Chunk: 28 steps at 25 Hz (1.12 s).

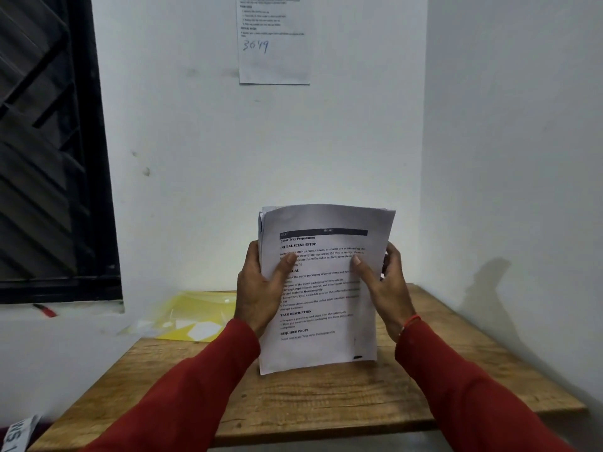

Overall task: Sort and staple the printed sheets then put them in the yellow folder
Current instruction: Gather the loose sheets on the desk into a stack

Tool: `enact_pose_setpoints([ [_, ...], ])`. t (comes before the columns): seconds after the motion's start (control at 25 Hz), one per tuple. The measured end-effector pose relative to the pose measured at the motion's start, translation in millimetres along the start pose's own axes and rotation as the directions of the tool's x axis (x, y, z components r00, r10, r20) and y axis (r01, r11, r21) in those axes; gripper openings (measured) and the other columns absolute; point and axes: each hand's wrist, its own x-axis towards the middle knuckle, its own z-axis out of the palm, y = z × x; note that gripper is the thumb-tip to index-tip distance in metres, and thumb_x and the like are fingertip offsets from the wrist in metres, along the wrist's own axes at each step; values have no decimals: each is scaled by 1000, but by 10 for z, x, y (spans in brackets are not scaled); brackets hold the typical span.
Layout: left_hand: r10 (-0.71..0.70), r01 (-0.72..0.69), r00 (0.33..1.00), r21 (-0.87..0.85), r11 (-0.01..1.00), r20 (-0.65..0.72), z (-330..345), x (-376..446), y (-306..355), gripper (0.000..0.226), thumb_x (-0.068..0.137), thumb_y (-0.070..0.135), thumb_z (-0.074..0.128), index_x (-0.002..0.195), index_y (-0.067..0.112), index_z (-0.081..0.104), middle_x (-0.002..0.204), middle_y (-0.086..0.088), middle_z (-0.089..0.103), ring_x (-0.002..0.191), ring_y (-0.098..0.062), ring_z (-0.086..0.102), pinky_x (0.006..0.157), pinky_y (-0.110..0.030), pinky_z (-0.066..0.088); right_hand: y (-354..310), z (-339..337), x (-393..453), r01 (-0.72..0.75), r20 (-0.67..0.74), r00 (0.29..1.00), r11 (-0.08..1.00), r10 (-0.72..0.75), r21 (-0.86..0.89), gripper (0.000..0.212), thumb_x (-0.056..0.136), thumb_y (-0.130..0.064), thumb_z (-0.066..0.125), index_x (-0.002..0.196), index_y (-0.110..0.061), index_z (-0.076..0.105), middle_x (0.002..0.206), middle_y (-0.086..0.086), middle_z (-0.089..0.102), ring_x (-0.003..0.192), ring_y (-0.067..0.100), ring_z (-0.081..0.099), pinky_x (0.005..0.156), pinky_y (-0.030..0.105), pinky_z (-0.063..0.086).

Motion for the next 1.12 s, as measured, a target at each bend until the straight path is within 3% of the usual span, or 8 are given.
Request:
enact_pose_setpoints([
  [0.08, -25, 26, 1000, -52, 998, 9, 9, 10, -34, 29, 89, 33, 73, 111, 24, 56, 103, 4, 72, 94, -15, 72, 78, -40, 61, 66, -9, 5, -76, 50, 996, 995, 73, 58, 53, 86, -31, 72, 131, -22, 47, 120, -3, 66, 106, 11, 66, 85, 27, 56],
  [0.24, 11, -11, 1000, -16, 1000, -6, 87, 3, 16, 28, 94, 28, 65, 113, 20, 45, 106, 7, 67, 96, -13, 70, 79, -37, 61, 50, 9, 14, -75, 2, 997, 989, 75, 130, 25, 91, -8, 65, 115, -15, 61, 107, 2, 72, 95, 15, 71, 69, 19, 56],
  [0.4, 23, -22, 1000, -35, 999, 5, 91, 104, 40, 33, 96, 27, 62, 117, 18, 39, 107, 10, 63, 95, -8, 68, 78, -31, 59, -71, -1, 101, -38, -4, 999, 995, 39, 92, 24, 94, -8, 61, 116, -16, 56, 106, -3, 69, 84, 1, 69, 65, 16, 55],
  [0.56, -78, 77, 996, 7, 997, 44, 36, -108, -194, 34, 95, 26, 63, 119, 18, 40, 110, 10, 62, 94, -1, 67, 71, -17, 54, 159, -57, -26, -113, 57, 992, 992, 109, 63, 24, 95, -12, 62, 116, -22, 55, 116, 0, 68, 101, 13, 68, 72, 21, 55],
  [0.68, -113, 112, 992, 11, 994, 63, 16, -156, -294, 31, 97, 27, 61, 119, 16, 42, 112, 5, 63, 97, -8, 68, 74, -22, 57, 155, -44, -29, -99, 48, 994, 993, 96, 57, 24, 95, -10, 59, 117, -20, 54, 114, 0, 68, 99, 12, 68, 71, 21, 55],
  [0.8, -99, 99, 992, -5, 995, 79, 12, -59, -248, 33, 97, 30, 60, 119, 16, 40, 113, 5, 63, 96, -3, 67, 80, -26, 58, 101, -57, 55, -78, 61, 995, 995, 74, 61, 28, 96, -9, 58, 121, -19, 52, 115, -2, 67, 102, 12, 67, 74, 21, 54],
  [1.0, -158, 156, 979, 25, 987, 132, -2, -237, -416, 31, 99, 26, 56, 120, 13, 38, 116, 2, 62, 96, 1, 66, 84, -28, 56, 407, -69, -139, -153, 117, 982, 988, 149, 22, 34, 99, -8, 51, 129, -22, 46, 118, 0, 66, 103, 12, 67, 74, 20, 56],
  [1.12, -167, 169, 976, -2, 986, 143, -20, -247, -452, 28, 99, 27, 56, 121, 15, 42, 116, 2, 65, 101, -6, 67, 87, -34, 57, 444, -47, -148, -183, 104, 979, 982, 177, 52, 33, 100, -6, 49, 126, -25, 45, 118, -1, 65, 102, 8, 65, 71, 16, 55],
])
